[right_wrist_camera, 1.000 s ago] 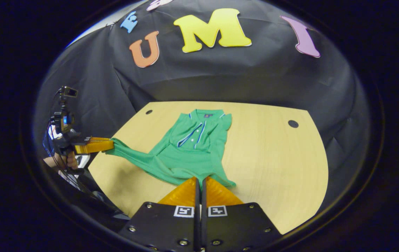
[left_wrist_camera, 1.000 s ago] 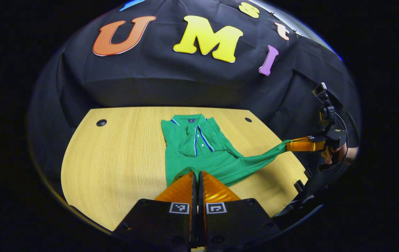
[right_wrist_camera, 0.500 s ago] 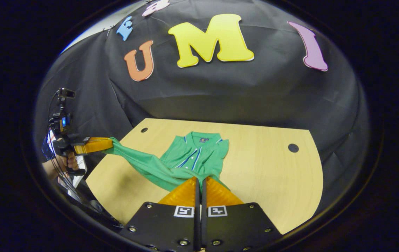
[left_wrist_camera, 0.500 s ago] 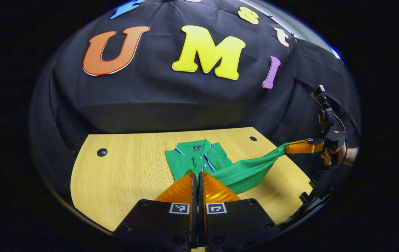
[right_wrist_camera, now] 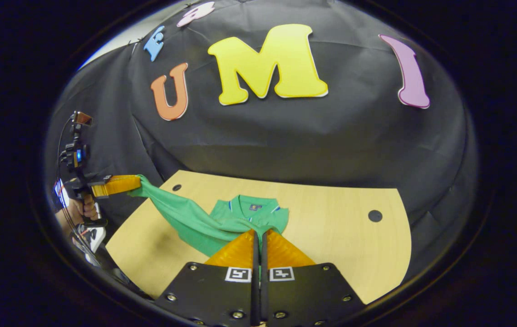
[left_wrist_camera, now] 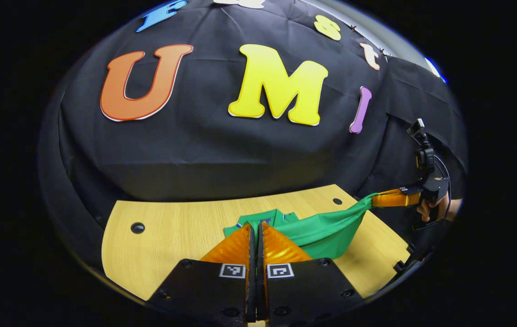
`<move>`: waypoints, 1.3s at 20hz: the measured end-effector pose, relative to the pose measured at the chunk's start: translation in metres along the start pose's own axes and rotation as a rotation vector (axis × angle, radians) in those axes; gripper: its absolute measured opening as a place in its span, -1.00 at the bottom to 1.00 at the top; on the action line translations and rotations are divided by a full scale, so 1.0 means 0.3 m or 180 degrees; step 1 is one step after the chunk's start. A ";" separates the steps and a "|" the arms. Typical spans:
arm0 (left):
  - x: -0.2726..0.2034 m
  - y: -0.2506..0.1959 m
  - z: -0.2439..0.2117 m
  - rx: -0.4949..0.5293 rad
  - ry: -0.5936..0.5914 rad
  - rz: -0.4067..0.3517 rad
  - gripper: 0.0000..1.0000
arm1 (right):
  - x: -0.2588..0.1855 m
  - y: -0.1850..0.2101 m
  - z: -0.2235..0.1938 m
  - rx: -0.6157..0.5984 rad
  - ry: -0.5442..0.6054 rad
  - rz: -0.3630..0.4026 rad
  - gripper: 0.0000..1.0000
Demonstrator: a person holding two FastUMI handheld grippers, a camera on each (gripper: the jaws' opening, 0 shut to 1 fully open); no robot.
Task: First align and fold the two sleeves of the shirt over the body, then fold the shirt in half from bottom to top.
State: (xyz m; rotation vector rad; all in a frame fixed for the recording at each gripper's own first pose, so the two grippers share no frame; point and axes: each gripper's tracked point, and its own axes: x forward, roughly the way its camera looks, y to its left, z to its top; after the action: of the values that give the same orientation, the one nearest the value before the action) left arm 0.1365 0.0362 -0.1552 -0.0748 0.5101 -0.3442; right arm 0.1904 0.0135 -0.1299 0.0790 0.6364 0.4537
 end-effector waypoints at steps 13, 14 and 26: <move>0.284 0.123 -0.005 -0.0211 -0.0045 0.0258 -0.94 | 0.282 -0.133 0.083 0.0056 -0.0038 -0.0172 -0.99; 0.309 0.136 -0.018 -0.0230 -0.0040 0.0290 -0.94 | 0.302 -0.153 0.078 0.0060 -0.0023 -0.0183 -0.99; 0.598 0.230 -0.242 -0.0261 0.0307 0.0491 -0.93 | 0.635 -0.269 -0.054 -0.0193 0.0231 -0.0433 -0.99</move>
State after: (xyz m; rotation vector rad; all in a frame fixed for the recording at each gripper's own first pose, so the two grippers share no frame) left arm 0.2684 0.0411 -0.3127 -0.0979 0.6218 -0.1766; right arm 0.3470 0.0222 -0.2657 -0.0382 0.6941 0.3453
